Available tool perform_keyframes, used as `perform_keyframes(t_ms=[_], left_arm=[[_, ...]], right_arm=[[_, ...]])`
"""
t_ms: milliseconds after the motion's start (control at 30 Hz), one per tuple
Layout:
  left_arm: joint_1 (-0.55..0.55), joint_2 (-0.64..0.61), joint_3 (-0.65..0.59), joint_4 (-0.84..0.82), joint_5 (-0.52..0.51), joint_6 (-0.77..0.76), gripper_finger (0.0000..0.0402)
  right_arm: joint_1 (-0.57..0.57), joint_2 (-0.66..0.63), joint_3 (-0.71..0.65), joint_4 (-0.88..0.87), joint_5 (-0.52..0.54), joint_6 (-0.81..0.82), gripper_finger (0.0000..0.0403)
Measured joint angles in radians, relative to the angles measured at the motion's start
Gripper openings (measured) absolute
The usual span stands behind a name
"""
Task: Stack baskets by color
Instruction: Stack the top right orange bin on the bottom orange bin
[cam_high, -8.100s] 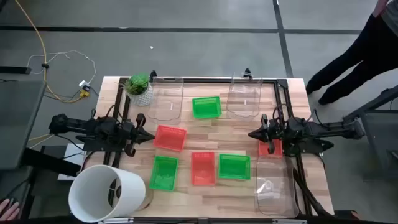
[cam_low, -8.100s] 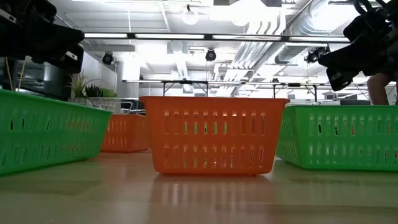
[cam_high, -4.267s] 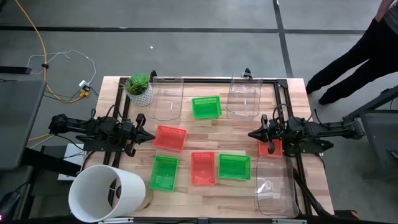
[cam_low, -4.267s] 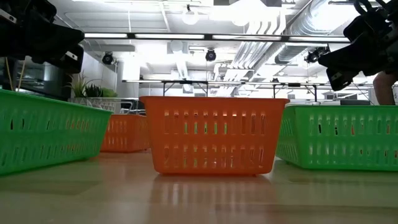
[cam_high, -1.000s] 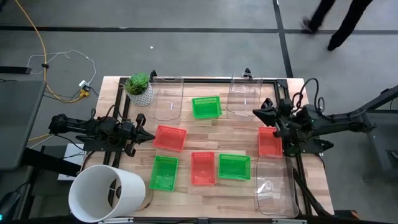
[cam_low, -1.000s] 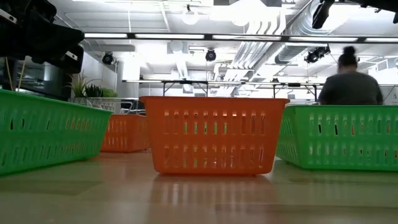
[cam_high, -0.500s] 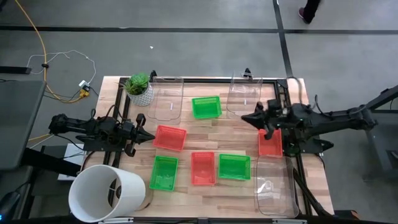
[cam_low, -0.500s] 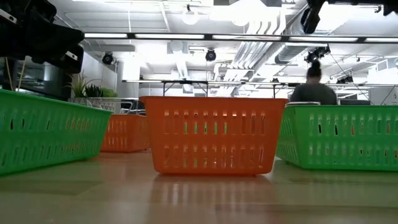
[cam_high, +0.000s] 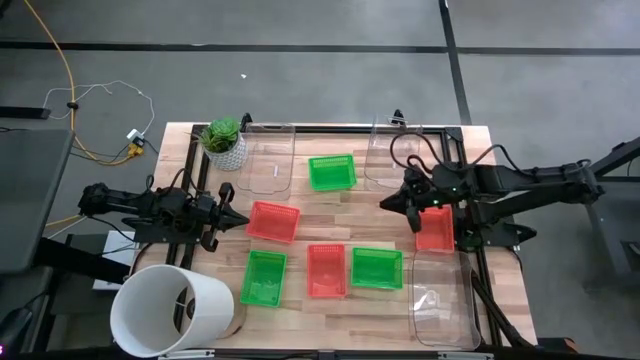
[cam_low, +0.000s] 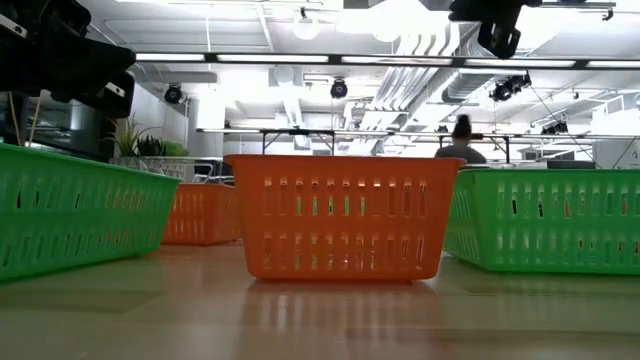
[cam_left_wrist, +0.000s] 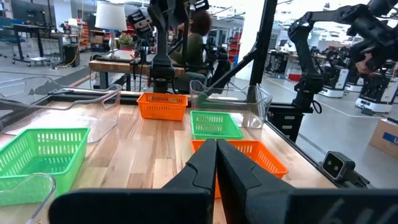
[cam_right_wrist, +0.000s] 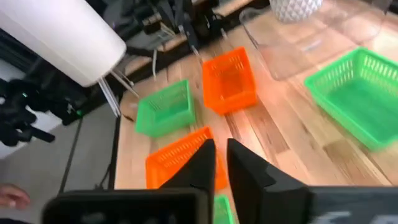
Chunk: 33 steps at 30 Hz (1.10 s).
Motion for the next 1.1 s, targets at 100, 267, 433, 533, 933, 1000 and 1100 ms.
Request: perform_keyframes(t_ms=[100,267,433,533,933,1000,1100], left_arm=[[0.0,0.0,0.0,0.0,0.0,0.0,0.0001],[0.0,0.0,0.0,0.0,0.0,0.0,0.0001],[0.0,0.0,0.0,0.0,0.0,0.0,0.0001],[0.0,0.0,0.0,0.0,0.0,0.0,0.0001],[0.0,0.0,0.0,0.0,0.0,0.0,0.0001],[0.0,0.0,0.0,0.0,0.0,0.0,0.0001],[0.0,0.0,0.0,0.0,0.0,0.0,0.0001]], right_arm=[[0.0,0.003,0.0,-0.015,-0.003,0.011,0.007],[0.0,0.003,-0.001,-0.041,-0.005,0.017,0.0117],[0.0,0.003,-0.002,-0.04,-0.005,0.018,0.0139],[0.0,0.003,-0.002,-0.04,-0.005,0.042,0.0142],[0.0,0.016,-0.003,-0.039,-0.005,0.051,0.0142],[0.0,0.03,-0.003,-0.038,-0.005,0.051,0.0142],[0.0,0.058,-0.003,-0.039,-0.013,0.051,0.0142]])
